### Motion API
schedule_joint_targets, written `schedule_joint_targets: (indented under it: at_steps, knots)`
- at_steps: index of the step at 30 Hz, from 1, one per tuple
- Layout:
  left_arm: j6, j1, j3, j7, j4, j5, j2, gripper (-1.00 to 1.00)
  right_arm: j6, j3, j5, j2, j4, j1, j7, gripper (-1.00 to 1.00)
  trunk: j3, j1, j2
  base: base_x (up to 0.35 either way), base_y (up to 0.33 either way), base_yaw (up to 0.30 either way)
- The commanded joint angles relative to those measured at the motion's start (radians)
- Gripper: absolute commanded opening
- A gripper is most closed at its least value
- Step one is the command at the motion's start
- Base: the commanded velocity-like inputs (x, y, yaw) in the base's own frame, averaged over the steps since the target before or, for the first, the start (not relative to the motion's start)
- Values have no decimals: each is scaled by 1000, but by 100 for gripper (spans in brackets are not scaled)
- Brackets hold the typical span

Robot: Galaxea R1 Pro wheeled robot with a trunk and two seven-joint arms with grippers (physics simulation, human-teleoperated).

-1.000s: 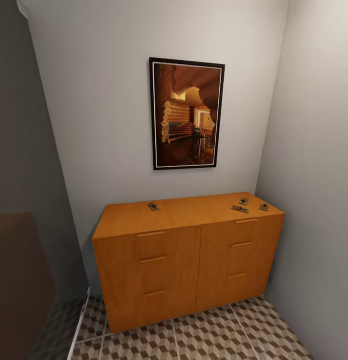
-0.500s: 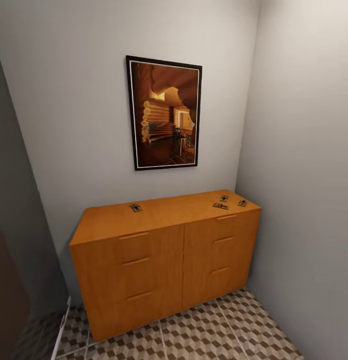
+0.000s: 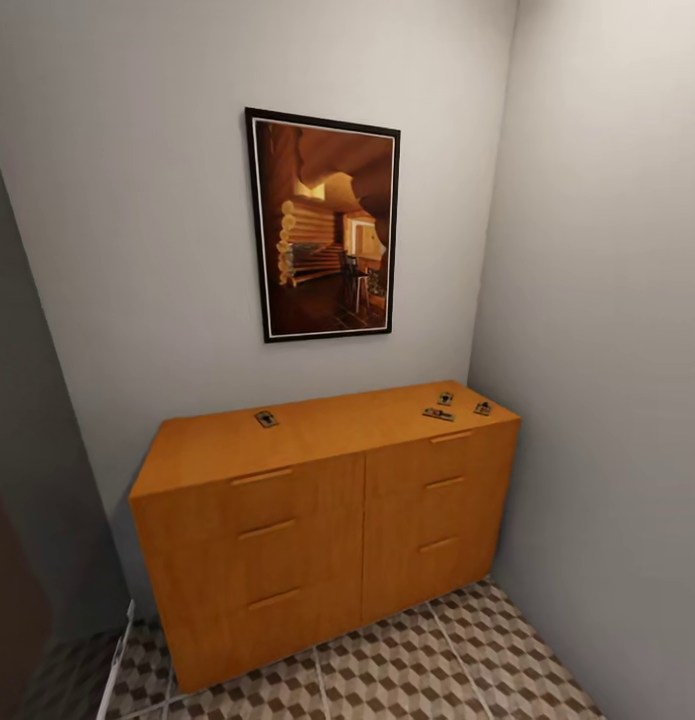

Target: Take the four mousetraps from the cabinet in the bathroom and place them on the bathroom floor. Make sure all four end up on the same floor surface, and ensure that at least two of them are either under or directly next to the same bathroom sink.

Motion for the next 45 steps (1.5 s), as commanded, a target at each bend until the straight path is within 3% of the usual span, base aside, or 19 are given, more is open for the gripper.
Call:
schedule_joint_targets:
  at_steps: [1,12,32,40,45]
  knots:
    - [-2,0,1,0,-1,6,0,100,-1,1,-4,0,0,0,-1,100,-1,0,0,214,-39,-5]
    - [-3,0,1,0,-1,6,0,100,0,1,-4,-1,0,0,-1,100,-1,0,0,193,-48,-2]
    - [-3,0,0,1,-14,4,-4,100,-2,0,-7,-2,0,0,-3,100,-1,0,0,19,-5,0]
    - [22,0,-4,22,-126,1,-3,100,0,-2,-7,-7,-4,-1,-2,100,-1,0,0,0,0,0]
    - [93,0,-5,46,-251,-3,-1,100,10,-3,-7,-30,-52,-2,0,100,-1,0,0,0,0,0]
